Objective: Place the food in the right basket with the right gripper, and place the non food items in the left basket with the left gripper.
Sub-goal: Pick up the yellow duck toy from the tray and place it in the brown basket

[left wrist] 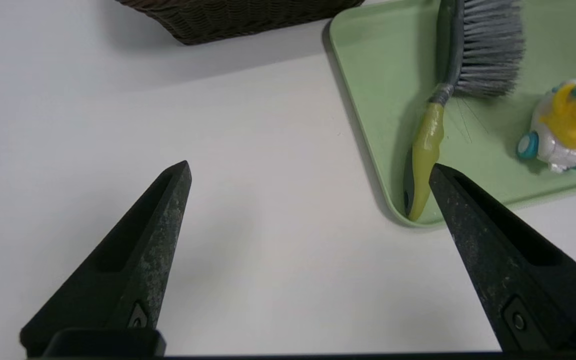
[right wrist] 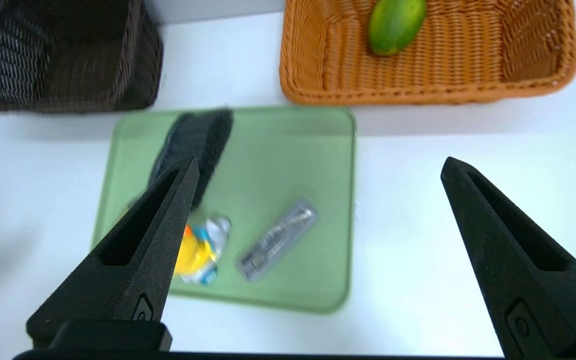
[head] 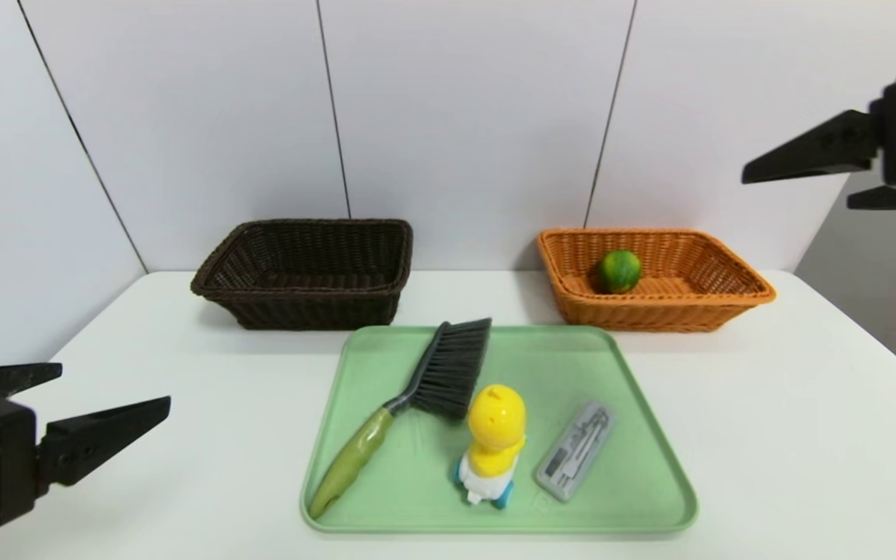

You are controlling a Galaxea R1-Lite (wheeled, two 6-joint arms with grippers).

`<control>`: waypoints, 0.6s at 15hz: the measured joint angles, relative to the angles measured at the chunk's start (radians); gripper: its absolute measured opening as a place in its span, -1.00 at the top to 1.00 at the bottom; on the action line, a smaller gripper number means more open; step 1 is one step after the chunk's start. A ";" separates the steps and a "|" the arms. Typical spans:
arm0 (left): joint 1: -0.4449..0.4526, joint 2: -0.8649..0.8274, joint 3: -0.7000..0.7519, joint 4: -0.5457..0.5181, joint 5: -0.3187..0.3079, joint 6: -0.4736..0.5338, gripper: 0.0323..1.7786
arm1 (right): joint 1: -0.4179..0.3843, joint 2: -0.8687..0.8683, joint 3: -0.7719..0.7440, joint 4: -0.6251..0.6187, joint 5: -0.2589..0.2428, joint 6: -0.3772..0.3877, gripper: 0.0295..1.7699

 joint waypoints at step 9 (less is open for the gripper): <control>-0.053 -0.121 0.079 0.020 -0.224 0.019 -0.90 | 0.036 -0.516 0.409 -0.010 -0.012 -0.144 -0.91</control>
